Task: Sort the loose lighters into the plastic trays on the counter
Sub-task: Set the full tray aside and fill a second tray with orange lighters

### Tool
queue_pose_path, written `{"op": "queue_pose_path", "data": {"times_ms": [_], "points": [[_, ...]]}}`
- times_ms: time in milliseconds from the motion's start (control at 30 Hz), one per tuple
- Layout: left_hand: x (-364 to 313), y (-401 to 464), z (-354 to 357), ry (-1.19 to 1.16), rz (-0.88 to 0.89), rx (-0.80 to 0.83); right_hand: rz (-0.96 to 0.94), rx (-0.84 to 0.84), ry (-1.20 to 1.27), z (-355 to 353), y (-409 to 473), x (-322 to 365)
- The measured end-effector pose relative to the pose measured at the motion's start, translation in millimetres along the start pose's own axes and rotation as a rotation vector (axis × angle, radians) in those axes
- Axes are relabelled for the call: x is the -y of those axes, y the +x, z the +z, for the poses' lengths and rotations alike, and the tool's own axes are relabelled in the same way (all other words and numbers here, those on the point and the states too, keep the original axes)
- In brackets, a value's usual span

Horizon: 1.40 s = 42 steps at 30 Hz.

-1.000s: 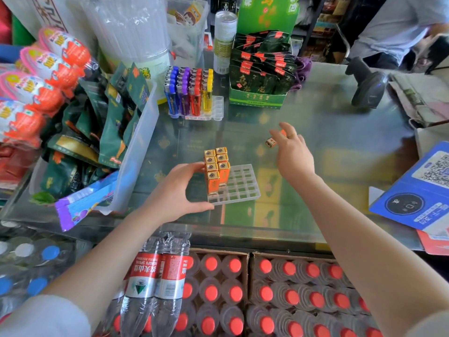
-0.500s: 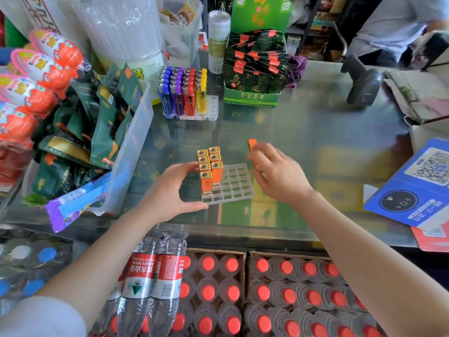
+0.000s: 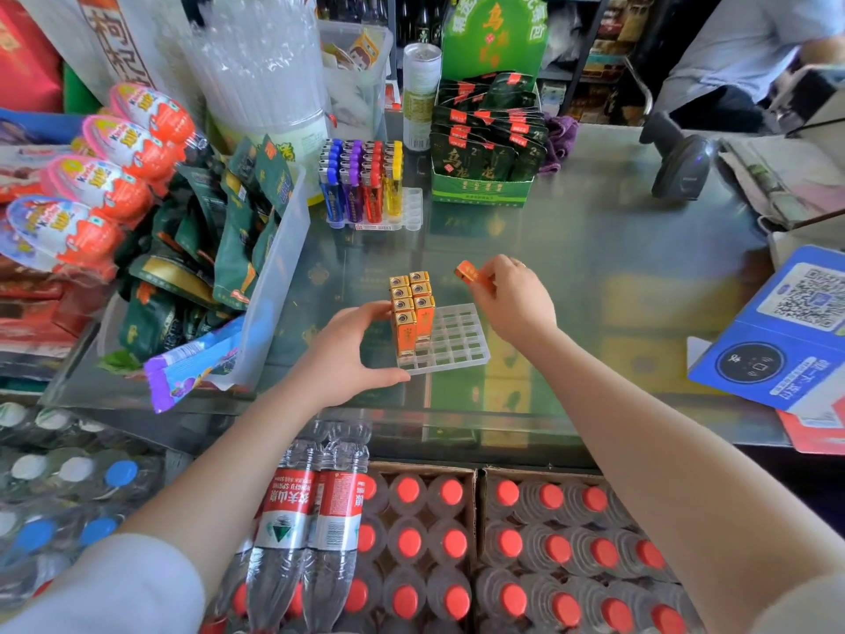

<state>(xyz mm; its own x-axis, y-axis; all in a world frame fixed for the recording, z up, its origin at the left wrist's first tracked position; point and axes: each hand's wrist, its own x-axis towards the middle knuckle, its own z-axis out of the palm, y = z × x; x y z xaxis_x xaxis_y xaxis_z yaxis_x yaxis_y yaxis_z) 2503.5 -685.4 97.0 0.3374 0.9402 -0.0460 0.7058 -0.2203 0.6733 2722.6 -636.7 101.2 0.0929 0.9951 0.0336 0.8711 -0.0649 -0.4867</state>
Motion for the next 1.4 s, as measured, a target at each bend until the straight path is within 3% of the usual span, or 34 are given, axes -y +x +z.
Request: {"op": "queue_pose_path", "data": {"times_ms": [167,333,600,833,1400], "points": [[-2,-3,2,0.021,-0.016,-0.026,-0.132,-0.124,0.279,-12,-36,7],[-2,-15,4,0.019,-0.005,-0.054,-0.231,-0.086,0.412,-8,-72,13],[-3,-33,3,0.027,0.014,-0.109,-0.155,0.01,0.371,-4,-83,13],[-1,-35,3,0.025,0.015,-0.109,-0.217,0.154,0.473,-5,-101,29],[2,-35,2,0.03,0.01,-0.074,-0.15,0.168,0.359,-2,-97,56]]}}
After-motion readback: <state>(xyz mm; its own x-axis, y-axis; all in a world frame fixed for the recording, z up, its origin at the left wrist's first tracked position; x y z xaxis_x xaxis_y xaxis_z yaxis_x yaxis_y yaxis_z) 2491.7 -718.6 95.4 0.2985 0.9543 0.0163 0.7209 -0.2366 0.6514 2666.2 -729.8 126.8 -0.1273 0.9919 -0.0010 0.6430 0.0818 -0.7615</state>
